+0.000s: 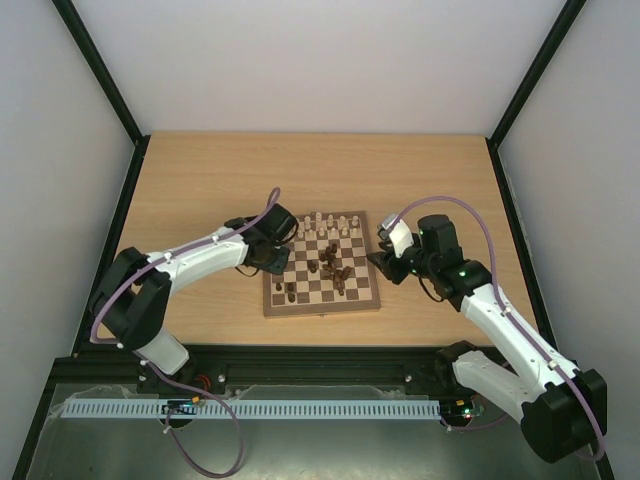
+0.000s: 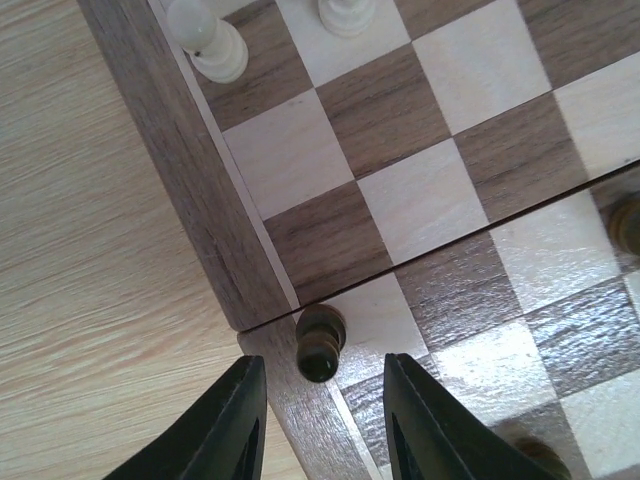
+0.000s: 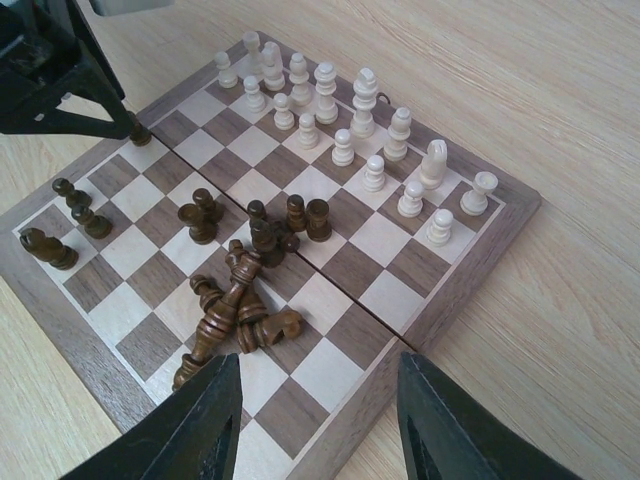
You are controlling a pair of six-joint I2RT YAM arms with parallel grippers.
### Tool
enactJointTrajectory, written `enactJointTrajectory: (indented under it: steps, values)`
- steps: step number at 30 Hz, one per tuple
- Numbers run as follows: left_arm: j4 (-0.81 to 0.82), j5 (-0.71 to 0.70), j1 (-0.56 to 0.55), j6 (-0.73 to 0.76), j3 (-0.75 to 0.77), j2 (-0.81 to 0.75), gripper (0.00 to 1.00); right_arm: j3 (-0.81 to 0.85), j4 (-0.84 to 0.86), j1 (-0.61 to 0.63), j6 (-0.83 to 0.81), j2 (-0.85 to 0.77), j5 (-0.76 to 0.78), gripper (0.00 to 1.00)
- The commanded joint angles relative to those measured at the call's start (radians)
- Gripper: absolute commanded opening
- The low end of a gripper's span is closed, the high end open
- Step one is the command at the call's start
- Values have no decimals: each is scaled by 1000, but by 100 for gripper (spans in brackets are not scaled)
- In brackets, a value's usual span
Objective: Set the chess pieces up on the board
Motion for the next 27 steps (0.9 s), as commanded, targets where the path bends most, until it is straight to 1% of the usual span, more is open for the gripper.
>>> enactJointTrajectory:
  steps: [1,8,13,16,20,27]
  values:
    - [-1,-15,-3,-9,20,32,34,-15,7,-4,-21,-10,-21,44]
    - [17,-46,-3,-10,36,83,28,-18,5,-4,-33,-5,-25,44]
    - [20,-50,-3,-6,41,96,19,-23,5,-4,-38,-6,-25,44]
    - [22,-42,-8,2,40,84,16,-22,4,-4,-40,0,-25,44]
    - [15,-22,-55,34,57,54,15,-21,2,-4,-42,7,-27,44]
    - [-37,109,-82,91,100,32,15,-21,-1,-4,-45,7,-34,44]
